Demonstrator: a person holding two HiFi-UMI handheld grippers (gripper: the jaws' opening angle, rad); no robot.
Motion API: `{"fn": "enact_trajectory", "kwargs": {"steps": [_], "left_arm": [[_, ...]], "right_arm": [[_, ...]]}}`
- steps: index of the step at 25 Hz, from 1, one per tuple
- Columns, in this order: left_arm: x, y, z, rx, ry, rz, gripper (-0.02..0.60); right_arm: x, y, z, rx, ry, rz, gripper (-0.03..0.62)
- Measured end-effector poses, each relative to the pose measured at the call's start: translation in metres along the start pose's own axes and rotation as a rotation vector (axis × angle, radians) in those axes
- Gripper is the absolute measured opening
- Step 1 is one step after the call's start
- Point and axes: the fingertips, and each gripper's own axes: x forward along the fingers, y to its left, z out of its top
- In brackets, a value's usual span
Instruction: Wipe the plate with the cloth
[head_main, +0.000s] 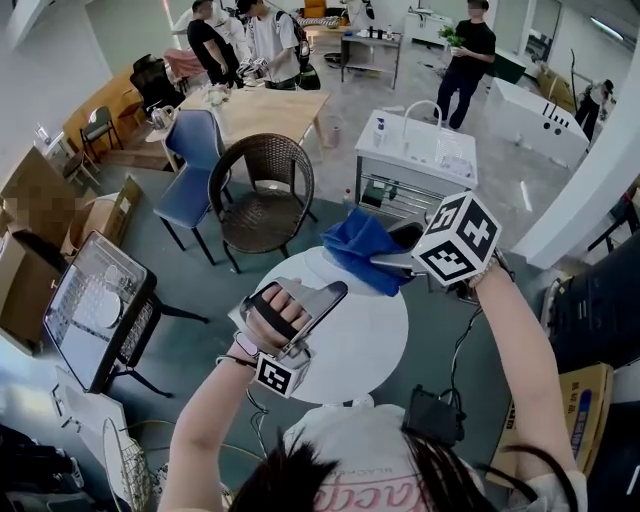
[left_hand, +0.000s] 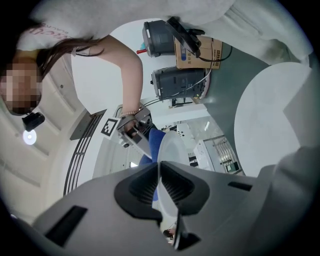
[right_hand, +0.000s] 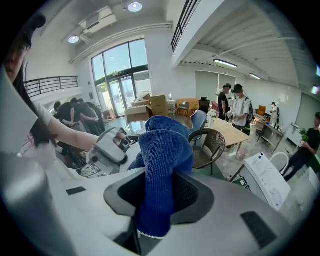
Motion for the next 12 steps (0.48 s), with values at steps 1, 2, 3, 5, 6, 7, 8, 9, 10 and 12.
{"fn": "enact_trajectory", "kwargs": {"steps": [1,2,3,5,6,7,8,9,10,12], "left_arm": [[-0.001,-0.001,0.001,-0.009,-0.001,0.000,0.025],[-0.001,-0.001,0.001,-0.019,-0.003,-0.002,0.025],[-0.001,-0.001,0.003,-0.029,-0.005,-0.002,0.025],[-0.001,-0.002,0.004,-0.043,-0.005,-0.001,0.025],[0.000,-0.002,0.004,-0.050,-0.002,-0.001,0.025],[-0.001,-0.003,0.003,-0.056,0.003,-0.003,0.025],[-0.001,-0.002,0.001,-0.061,0.008,-0.002,0.025],[-0.002,-0.001,-0.001,-0.065,0.015,-0.001,0.025],[-0.003,0.001,-0.004,-0.069,0.023,0.002,0.025],[-0.004,0.003,-0.010,-0.092,0.045,0.009,0.023]], "right_arm": [[-0.004,0.000,-0.006,0.016,-0.019,-0.013,0.133],[-0.008,-0.001,-0.011,0.036,-0.044,-0.023,0.133],[-0.011,-0.001,-0.016,0.061,-0.071,-0.029,0.133],[-0.019,-0.002,-0.027,0.112,-0.110,-0.036,0.133],[-0.023,-0.004,-0.034,0.134,-0.119,-0.043,0.133],[-0.027,-0.005,-0.043,0.156,-0.123,-0.053,0.133],[-0.031,-0.007,-0.052,0.177,-0.128,-0.064,0.133],[-0.035,-0.008,-0.060,0.198,-0.134,-0.076,0.133],[-0.040,-0.009,-0.068,0.218,-0.144,-0.090,0.133],[-0.048,-0.011,-0.082,0.251,-0.177,-0.126,0.133]]}}
